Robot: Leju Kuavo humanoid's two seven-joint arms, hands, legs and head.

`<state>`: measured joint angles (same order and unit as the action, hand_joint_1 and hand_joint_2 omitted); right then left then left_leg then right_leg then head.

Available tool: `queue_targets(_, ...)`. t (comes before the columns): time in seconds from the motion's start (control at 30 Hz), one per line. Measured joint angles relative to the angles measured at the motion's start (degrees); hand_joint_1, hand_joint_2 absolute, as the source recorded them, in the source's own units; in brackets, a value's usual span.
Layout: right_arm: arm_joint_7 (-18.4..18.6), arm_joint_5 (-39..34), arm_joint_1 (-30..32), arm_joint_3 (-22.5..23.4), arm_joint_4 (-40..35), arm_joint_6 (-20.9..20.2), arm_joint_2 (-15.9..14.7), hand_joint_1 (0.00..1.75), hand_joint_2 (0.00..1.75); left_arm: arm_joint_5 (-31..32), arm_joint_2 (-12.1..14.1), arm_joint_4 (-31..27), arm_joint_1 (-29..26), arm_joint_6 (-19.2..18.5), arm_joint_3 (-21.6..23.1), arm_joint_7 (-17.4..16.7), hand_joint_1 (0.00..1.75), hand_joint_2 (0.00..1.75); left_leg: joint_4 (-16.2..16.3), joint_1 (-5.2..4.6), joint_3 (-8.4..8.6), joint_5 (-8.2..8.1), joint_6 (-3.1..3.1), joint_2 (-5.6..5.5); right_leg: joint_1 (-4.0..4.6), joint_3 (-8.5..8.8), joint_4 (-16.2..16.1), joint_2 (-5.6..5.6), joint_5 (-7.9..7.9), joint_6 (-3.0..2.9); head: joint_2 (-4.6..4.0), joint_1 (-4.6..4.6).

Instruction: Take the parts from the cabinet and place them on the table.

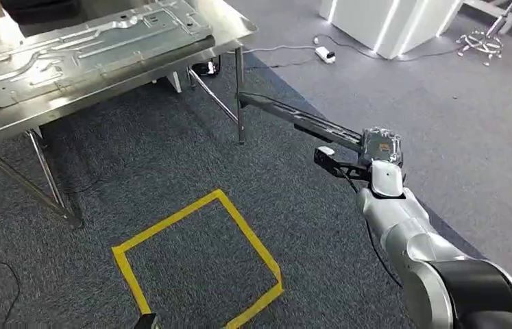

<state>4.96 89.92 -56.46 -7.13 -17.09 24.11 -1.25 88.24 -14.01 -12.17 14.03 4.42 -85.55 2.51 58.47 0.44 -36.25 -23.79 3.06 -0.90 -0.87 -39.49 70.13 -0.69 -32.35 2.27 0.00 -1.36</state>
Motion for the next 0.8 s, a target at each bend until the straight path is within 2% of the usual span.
queue_targets(0.03,0.0,0.0,0.2,0.0,0.0,0.0,0.0,1.75,1.75,0.0,0.0,0.0,0.1,0.0,0.0,0.0,0.00,0.00,0.0,-0.12,-0.03,0.01,0.12,-0.68,0.04,-2.57,4.9,0.39,-1.57,0.04,0.00,-0.04)
queue_targets(0.07,0.0,0.0,0.4,0.0,0.0,0.0,-0.1,1.75,1.75,0.0,0.0,0.0,0.0,0.0,0.0,0.0,0.00,0.00,0.1,-0.20,0.00,0.00,0.13,-1.41,0.07,-4.04,7.4,0.52,-1.77,-0.02,0.00,-0.02)
queue_targets(0.1,0.0,0.0,0.5,0.0,0.1,0.0,-0.1,1.75,1.75,0.0,0.0,0.0,-0.1,0.0,0.0,0.0,0.00,0.00,0.1,-0.25,0.09,0.00,0.13,-2.14,0.10,-4.15,6.9,0.59,-0.52,-0.19,0.00,-0.02)
queue_targets(0.13,0.1,0.0,0.6,0.0,0.1,0.0,-0.1,1.75,1.75,0.0,0.0,0.0,-0.1,0.0,0.0,0.0,0.00,0.00,0.1,-0.30,0.17,0.00,0.12,-2.93,0.11,-2.88,3.7,0.73,1.93,-0.46,0.00,-0.02)
queue_targets(0.17,0.1,0.0,0.5,0.0,0.0,0.0,-0.2,1.75,1.75,0.0,0.0,0.0,-0.1,0.0,0.0,0.0,0.00,0.00,0.2,-0.33,0.21,-0.01,0.11,-3.68,0.11,-0.56,-1.6,1.18,4.93,-0.80,0.00,-0.02)
queue_targets(0.2,0.1,0.0,0.5,0.0,0.0,0.0,-0.3,1.75,1.75,0.0,0.0,0.0,-0.1,0.0,0.0,0.0,0.00,0.00,0.3,-0.32,0.23,-0.04,0.06,-4.35,0.12,1.91,-7.0,2.40,7.53,-1.15,0.00,-0.04)
queue_targets(0.23,0.1,0.0,0.4,0.0,0.0,0.0,-0.3,1.75,1.75,0.0,-0.1,0.0,-0.1,0.0,0.0,0.0,0.00,0.00,0.4,-0.34,0.00,-0.10,-0.12,-4.77,0.10,3.28,-10.1,5.24,7.48,-1.51,0.00,0.00)
queue_targets(0.27,0.0,0.0,0.4,0.0,0.0,0.1,-0.3,1.75,1.75,0.0,-0.1,0.0,0.1,0.0,0.0,0.0,0.00,0.00,0.7,-0.41,-0.35,-0.02,-0.47,-5.33,-0.02,3.84,-11.4,5.23,7.32,-1.46,0.00,-0.09)
queue_targets(0.37,0.1,0.0,0.3,0.0,0.0,0.1,-0.3,1.75,1.75,0.0,-0.1,0.0,-0.2,0.0,0.0,0.0,0.00,0.00,0.1,0.14,-0.81,0.38,-1.62,-7.19,0.45,4.08,-11.3,3.44,7.31,-1.87,0.00,0.05)
queue_targets(0.4,0.1,0.0,0.4,0.0,0.0,0.1,0.1,1.75,1.75,0.0,0.0,0.0,-0.2,0.1,0.0,0.0,0.00,0.00,0.5,-0.06,-0.97,0.08,-1.80,-7.25,-0.62,4.54,-12.3,2.45,7.74,-2.29,0.00,0.07)
queue_targets(0.43,0.1,0.0,0.4,0.0,0.0,0.2,0.0,1.75,1.75,0.0,0.0,0.0,-0.3,0.0,0.0,0.0,0.00,0.00,1.9,-0.56,-1.51,-1.04,-2.14,-3.88,-0.37,4.94,-12.7,2.05,7.81,-2.46,0.00,-0.04)
queue_targets(0.47,0.2,0.0,0.3,0.0,0.0,0.2,0.0,1.75,1.75,0.0,0.0,0.0,-0.3,0.0,0.0,0.0,0.00,0.00,5.1,-0.38,-3.02,-3.03,-2.49,-1.63,-0.29,5.03,-12.8,1.22,7.80,-3.02,0.00,-0.52)
queue_targets(0.5,0.3,0.0,0.2,0.0,0.0,0.2,0.0,1.75,1.75,0.0,0.0,0.0,-0.2,0.0,0.0,0.0,0.00,0.00,9.3,-0.18,-5.01,-5.12,-2.74,-0.40,-0.18,5.04,-12.8,0.65,7.76,-3.07,0.00,-0.52)
queue_targets(0.53,0.4,0.0,0.2,0.0,0.0,0.2,-0.1,1.75,1.75,0.0,0.0,0.0,-0.2,0.0,0.0,0.0,0.00,0.00,13.8,0.09,-7.21,-6.99,-2.99,0.19,-0.08,5.08,-12.7,-0.08,7.68,-3.10,0.00,-0.52)
queue_targets(0.57,0.5,0.0,0.3,0.0,0.0,0.2,-0.1,1.75,1.75,0.0,0.0,0.0,-0.2,0.0,0.0,0.0,0.00,0.00,16.9,0.27,-8.86,-7.78,-3.25,0.43,-0.08,5.08,-12.7,-0.78,7.59,-3.10,0.00,-0.55)
queue_targets(0.6,0.6,0.0,0.4,0.0,0.0,0.2,-0.1,1.75,1.75,0.0,0.0,0.0,-0.3,0.0,0.0,0.0,0.00,0.00,17.2,0.39,-9.12,-7.13,-3.44,0.58,-0.09,5.12,-12.7,-1.44,7.49,-3.01,0.00,-0.52)
queue_targets(0.63,0.6,0.0,0.4,0.0,0.0,0.2,-0.1,1.75,1.75,0.0,0.0,0.0,-0.3,0.0,0.0,0.0,0.00,0.00,14.7,0.50,-7.93,-5.29,-3.60,0.70,-0.13,5.18,-12.6,-2.10,7.34,-2.83,0.00,-0.55)
queue_targets(0.67,0.6,0.0,0.4,0.0,0.0,0.2,-0.1,1.75,1.75,0.0,0.0,0.0,-0.3,0.0,0.0,0.0,0.00,0.00,10.4,0.55,-5.64,-2.93,-3.64,1.04,-0.19,5.30,-12.4,-2.71,7.13,-2.64,0.00,-0.52)
queue_targets(0.7,0.6,0.0,0.4,0.0,0.0,0.2,-0.1,1.75,1.75,0.0,0.1,0.0,-0.2,0.0,0.0,0.0,0.00,0.00,5.1,0.54,-2.80,-0.59,-3.58,2.13,-0.22,5.47,-12.2,-3.33,6.87,-2.36,0.00,-0.54)
queue_targets(0.73,0.6,0.0,0.4,0.0,0.0,0.2,-0.1,1.75,1.75,0.0,0.1,0.0,-0.2,0.0,0.0,0.0,0.00,0.00,0.6,0.34,-0.74,-0.03,-3.46,4.62,-0.05,5.61,-12.0,-3.89,6.50,-1.98,0.00,-0.50)
queue_targets(0.77,0.6,-0.1,0.4,0.0,0.0,0.2,-0.2,1.75,1.75,0.0,0.1,0.0,-0.1,0.0,0.0,0.0,0.00,0.00,0.3,-0.20,-0.37,-0.22,-2.74,4.28,0.38,5.48,-11.6,-4.38,6.24,-1.58,0.00,-0.51)
queue_targets(0.8,0.6,-0.1,0.4,0.0,0.0,0.2,-0.3,1.75,1.75,0.0,0.1,0.0,-0.1,0.0,0.0,0.0,0.00,0.00,0.5,-0.17,-0.56,-0.20,-2.33,3.63,0.48,5.53,-11.7,-4.76,6.18,-1.42,0.00,-0.24)
